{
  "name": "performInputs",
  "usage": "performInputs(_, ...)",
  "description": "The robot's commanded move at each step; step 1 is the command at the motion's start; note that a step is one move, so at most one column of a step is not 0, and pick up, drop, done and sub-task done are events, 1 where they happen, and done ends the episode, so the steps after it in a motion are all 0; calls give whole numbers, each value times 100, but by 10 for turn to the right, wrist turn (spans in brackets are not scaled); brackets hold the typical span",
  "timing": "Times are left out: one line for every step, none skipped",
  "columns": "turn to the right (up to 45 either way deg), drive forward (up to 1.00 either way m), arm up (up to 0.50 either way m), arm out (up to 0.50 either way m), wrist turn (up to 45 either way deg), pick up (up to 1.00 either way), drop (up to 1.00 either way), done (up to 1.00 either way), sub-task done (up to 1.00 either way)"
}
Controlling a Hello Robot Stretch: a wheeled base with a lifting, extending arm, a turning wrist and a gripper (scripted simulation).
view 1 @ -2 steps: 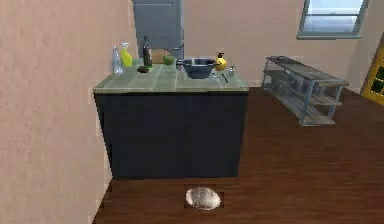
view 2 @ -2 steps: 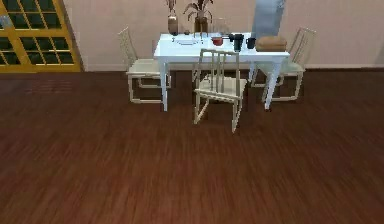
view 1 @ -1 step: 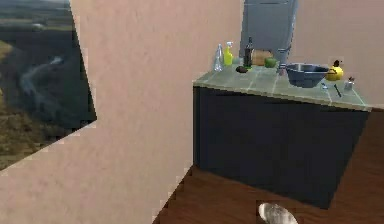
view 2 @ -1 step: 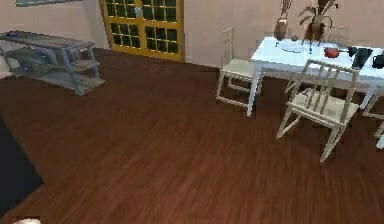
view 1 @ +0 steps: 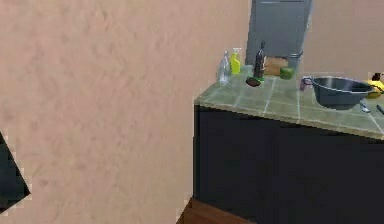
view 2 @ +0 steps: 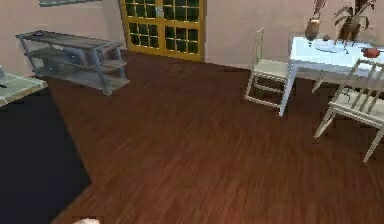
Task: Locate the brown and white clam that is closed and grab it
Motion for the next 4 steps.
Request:
performInputs(-390, 0, 0, 0, 0, 0, 0, 0, 0)
performInputs(0, 0, 20, 0, 0, 0, 0, 0, 0)
performInputs(0, 0, 0, 50, 0, 0, 0, 0, 0)
performInputs(0, 0, 0, 0, 450, 0, 0, 0, 0)
